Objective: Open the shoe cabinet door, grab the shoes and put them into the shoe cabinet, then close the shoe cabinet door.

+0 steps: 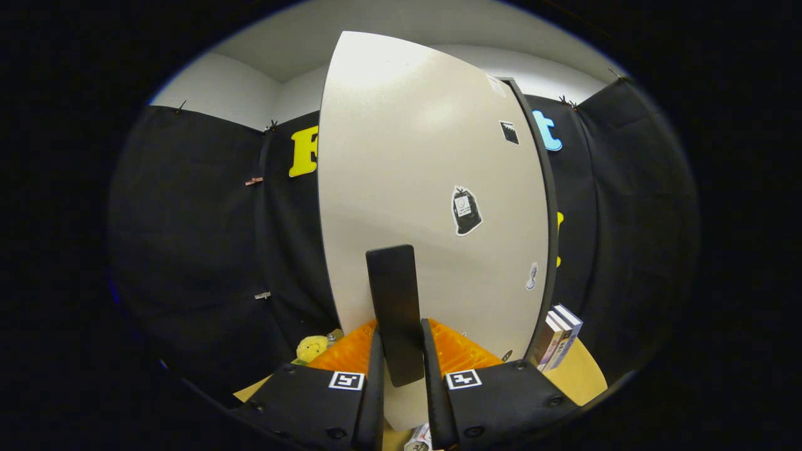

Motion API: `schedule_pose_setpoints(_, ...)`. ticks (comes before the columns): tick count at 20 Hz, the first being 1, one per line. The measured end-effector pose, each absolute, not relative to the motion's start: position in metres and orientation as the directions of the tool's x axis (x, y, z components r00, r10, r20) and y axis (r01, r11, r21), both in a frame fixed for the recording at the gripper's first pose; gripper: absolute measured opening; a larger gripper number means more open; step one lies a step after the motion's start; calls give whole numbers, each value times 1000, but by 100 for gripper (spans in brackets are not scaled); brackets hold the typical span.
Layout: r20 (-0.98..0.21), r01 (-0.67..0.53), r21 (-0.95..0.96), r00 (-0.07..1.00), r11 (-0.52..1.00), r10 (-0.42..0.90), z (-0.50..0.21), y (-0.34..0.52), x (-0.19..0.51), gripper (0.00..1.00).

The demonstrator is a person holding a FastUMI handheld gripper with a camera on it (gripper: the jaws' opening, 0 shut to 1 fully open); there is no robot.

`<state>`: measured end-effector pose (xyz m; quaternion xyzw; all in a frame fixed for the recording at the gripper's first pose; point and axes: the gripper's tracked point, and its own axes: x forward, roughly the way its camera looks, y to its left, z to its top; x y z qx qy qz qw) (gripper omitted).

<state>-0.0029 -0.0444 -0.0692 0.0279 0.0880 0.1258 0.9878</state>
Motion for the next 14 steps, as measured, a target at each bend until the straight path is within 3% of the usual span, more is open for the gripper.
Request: schedule_pose_setpoints(14, -153, -199, 56, 967, 978, 206, -56, -118, -34, 32)
